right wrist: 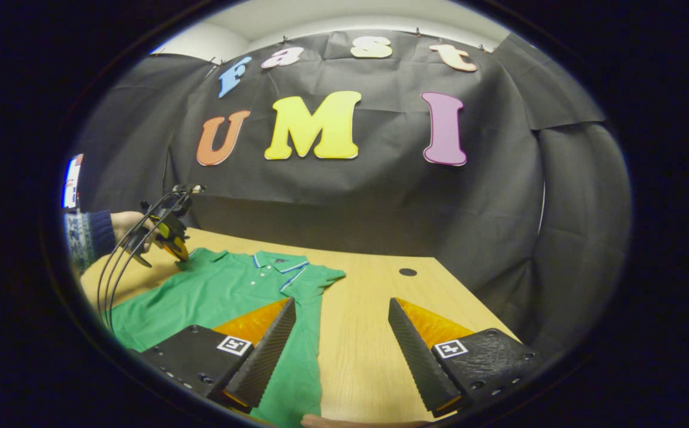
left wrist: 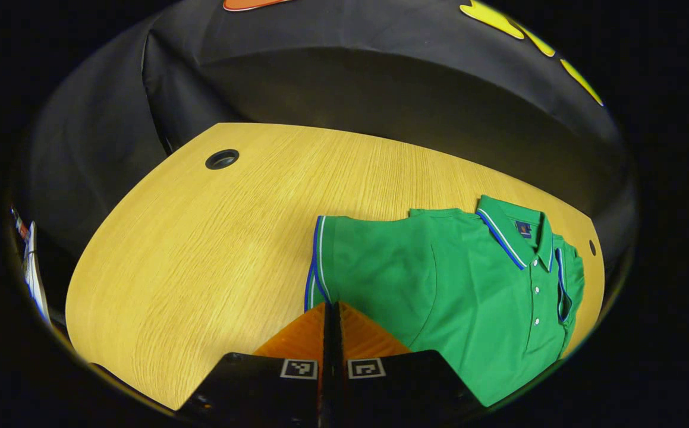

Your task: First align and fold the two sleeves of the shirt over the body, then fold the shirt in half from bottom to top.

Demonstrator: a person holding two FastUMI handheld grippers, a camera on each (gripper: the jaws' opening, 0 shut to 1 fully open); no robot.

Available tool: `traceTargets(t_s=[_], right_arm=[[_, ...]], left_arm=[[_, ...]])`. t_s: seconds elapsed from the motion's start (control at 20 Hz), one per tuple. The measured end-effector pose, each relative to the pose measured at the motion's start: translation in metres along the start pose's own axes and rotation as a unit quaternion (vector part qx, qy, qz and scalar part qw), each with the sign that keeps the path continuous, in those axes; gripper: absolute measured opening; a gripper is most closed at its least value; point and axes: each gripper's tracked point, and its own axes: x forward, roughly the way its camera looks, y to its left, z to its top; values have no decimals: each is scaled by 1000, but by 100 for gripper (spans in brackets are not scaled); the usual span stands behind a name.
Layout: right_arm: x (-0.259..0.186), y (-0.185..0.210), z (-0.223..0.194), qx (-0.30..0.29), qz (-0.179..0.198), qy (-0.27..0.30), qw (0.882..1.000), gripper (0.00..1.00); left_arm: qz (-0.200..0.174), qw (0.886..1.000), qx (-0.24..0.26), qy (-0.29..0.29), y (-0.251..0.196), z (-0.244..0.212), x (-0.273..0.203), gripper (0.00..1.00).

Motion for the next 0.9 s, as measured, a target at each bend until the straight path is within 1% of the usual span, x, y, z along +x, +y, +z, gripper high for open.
traceTargets(t_s=[0.05,0.1,0.15,0.3,0.35,0.4,0.45,0.55,0.6,0.65,0.7,0.75,0.8,0.85,0.9], right_arm=[[0,0,0,3,0,1,1000,95],[0,-2,-1,5,-1,2,1000,98],[0,-2,-2,7,-1,4,1000,95],[1,-4,-6,10,0,9,1000,95],[2,-4,-7,11,0,11,1000,98],[3,-4,-9,12,0,13,1000,95],[3,-4,-11,14,1,17,1000,95],[4,-2,-15,13,3,24,1000,95],[4,-2,-17,12,5,26,1000,95],[3,0,-19,11,7,29,1000,95],[4,1,-20,10,9,30,999,95],[4,3,-20,9,11,31,999,95],[4,6,-21,7,13,32,999,95],[5,9,-21,5,16,34,999,95],[6,11,-23,2,18,35,999,93]], left_arm=[[0,1000,3,-1,-2,1,-2,6],[-3,1000,5,-6,-4,5,-5,6],[-8,1000,5,-15,-8,10,-8,6],[-28,999,6,-34,-23,21,-22,6],[-39,998,10,-38,-32,24,-27,5],[-47,998,17,-40,-40,26,-32,5],[-48,998,25,-41,-44,27,-35,5],[-35,998,35,-38,-42,28,-33,5],[-15,999,37,-36,-31,27,-32,6],[14,999,36,-36,-15,25,-23,6],[27,999,29,-31,-3,23,-20,21],[31,999,23,-22,3,18,-17,30],[32,999,17,-9,8,10,-14,42],[28,1000,13,4,10,3,-10,43],[32,999,11,13,15,-2,-7,45]])
